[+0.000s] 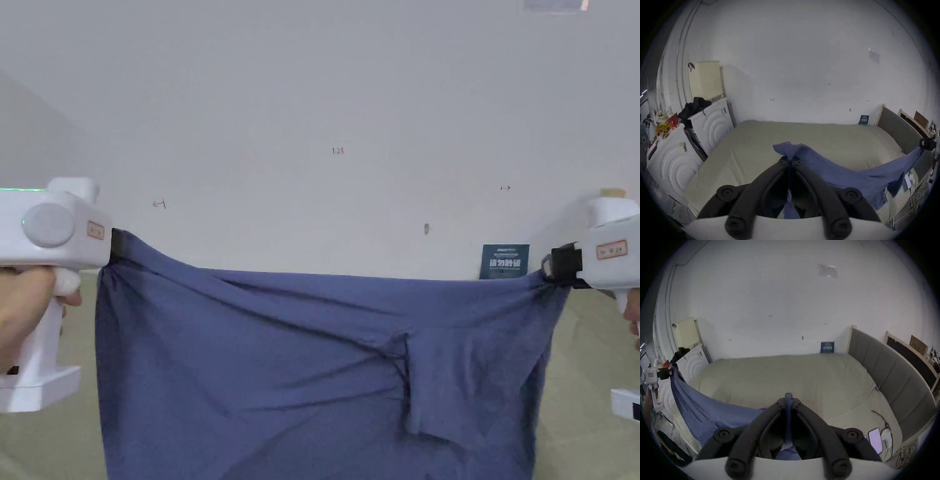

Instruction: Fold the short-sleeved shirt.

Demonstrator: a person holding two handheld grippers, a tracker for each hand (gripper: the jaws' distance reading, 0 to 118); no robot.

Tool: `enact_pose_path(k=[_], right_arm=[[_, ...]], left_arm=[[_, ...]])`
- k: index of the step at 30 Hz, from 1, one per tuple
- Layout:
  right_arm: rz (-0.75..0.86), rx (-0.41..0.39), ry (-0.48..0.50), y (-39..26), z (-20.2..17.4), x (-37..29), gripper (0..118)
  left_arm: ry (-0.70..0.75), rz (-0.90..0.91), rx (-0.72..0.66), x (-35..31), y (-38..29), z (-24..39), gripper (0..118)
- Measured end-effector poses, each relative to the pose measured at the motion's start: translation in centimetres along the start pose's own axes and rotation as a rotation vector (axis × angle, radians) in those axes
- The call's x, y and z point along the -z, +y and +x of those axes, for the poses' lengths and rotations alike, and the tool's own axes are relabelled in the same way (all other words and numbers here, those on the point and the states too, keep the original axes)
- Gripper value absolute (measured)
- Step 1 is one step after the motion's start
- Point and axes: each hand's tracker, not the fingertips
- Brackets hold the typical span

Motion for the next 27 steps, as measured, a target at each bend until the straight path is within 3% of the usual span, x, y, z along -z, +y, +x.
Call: enact_pose_path(k=[10, 20, 27], right_arm=[[0.078, -0.015, -0.083, 9.5, 0.3, 4.6, 6], [0.17, -0.041, -0.174, 19.0, 0.2, 13.3, 6], [0.229, -0.055, -0.2, 21.7, -0.9, 19.4, 6]], left_arm=[[0.072, 0.084, 0.008, 3.7, 7.8, 2.7, 2], [0.154, 0.155, 0.025, 14.6, 16.6, 5.8, 2], [0.217, 0.181, 0.046, 21.7, 18.1, 6.9, 2]])
